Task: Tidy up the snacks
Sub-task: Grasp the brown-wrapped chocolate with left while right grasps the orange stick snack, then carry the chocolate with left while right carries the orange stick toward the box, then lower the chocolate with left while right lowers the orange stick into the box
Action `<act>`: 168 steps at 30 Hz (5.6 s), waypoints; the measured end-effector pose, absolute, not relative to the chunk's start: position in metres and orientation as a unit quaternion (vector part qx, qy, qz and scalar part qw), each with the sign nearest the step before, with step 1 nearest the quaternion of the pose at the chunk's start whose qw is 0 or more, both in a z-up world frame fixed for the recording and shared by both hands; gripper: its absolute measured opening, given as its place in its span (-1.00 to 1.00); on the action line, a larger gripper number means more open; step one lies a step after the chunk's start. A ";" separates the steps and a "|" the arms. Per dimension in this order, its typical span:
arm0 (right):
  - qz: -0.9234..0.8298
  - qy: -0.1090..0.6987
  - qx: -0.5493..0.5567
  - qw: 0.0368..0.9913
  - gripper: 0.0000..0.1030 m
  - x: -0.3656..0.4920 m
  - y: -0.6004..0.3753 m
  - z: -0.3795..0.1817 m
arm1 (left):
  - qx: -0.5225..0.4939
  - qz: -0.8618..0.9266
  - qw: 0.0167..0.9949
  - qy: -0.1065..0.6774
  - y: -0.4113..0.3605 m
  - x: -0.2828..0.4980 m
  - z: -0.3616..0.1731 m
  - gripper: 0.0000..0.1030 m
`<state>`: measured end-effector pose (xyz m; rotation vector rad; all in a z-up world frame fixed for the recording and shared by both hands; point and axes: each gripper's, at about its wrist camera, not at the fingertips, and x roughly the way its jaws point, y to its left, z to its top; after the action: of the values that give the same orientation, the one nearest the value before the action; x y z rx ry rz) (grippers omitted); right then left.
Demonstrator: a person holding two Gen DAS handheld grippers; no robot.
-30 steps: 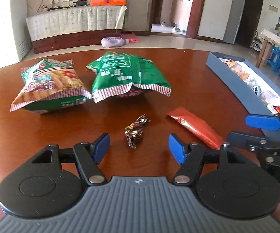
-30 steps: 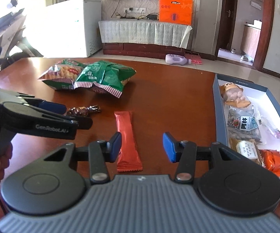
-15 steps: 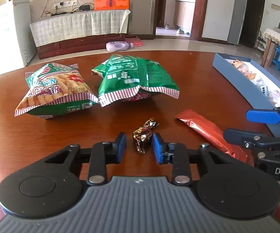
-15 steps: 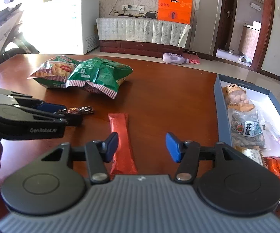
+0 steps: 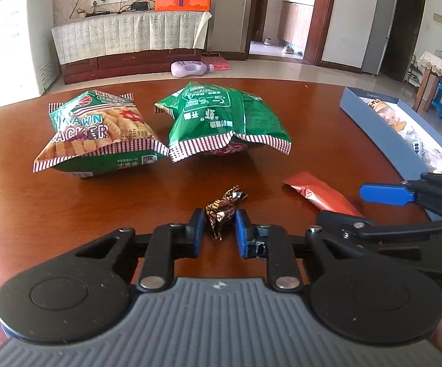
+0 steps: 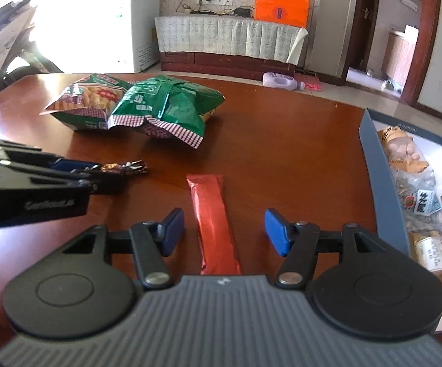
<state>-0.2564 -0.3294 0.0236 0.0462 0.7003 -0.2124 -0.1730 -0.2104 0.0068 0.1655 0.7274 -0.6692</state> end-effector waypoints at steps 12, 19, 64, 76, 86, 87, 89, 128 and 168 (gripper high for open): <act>-0.086 0.340 0.044 0.935 -0.45 -0.256 -0.327 0.023 | 0.077 -0.314 0.881 0.344 -0.211 -0.175 0.004 -0.49; -0.086 0.342 0.045 0.935 -0.53 -0.260 -0.320 0.026 | 0.090 -0.321 0.881 0.336 -0.215 -0.181 0.003 -0.50; -0.095 0.296 0.057 0.949 -0.53 -0.315 -0.339 0.078 | 0.075 -0.349 0.877 0.323 -0.235 -0.219 0.045 -0.50; -0.111 0.289 0.061 0.949 -0.53 -0.331 -0.358 0.084 | 0.075 -0.366 0.872 0.316 -0.258 -0.234 0.051 -0.50; -0.128 0.282 0.065 0.949 -0.53 -0.348 -0.373 0.089 | 0.069 -0.378 0.869 0.311 -0.276 -0.245 0.057 -0.50; -0.130 0.281 0.066 0.948 -0.53 -0.350 -0.374 0.090 | 0.070 -0.380 0.869 0.310 -0.278 -0.247 0.057 -0.50; -0.135 0.281 0.068 0.948 -0.53 -0.353 -0.378 0.090 | 0.072 -0.384 0.868 0.307 -0.283 -0.251 0.058 -0.50; -0.209 0.260 0.097 0.938 -0.53 -0.397 -0.448 0.087 | 0.088 -0.453 0.848 0.260 -0.396 -0.269 0.075 -0.50; -0.250 0.254 0.124 0.926 -0.54 -0.418 -0.480 0.079 | 0.095 -0.486 0.819 0.289 -0.524 -0.235 0.021 -0.50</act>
<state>-0.4175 -0.4795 0.0789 0.2535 0.5199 -0.5135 -0.2347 -0.5245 0.0207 0.2027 0.6164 -1.0346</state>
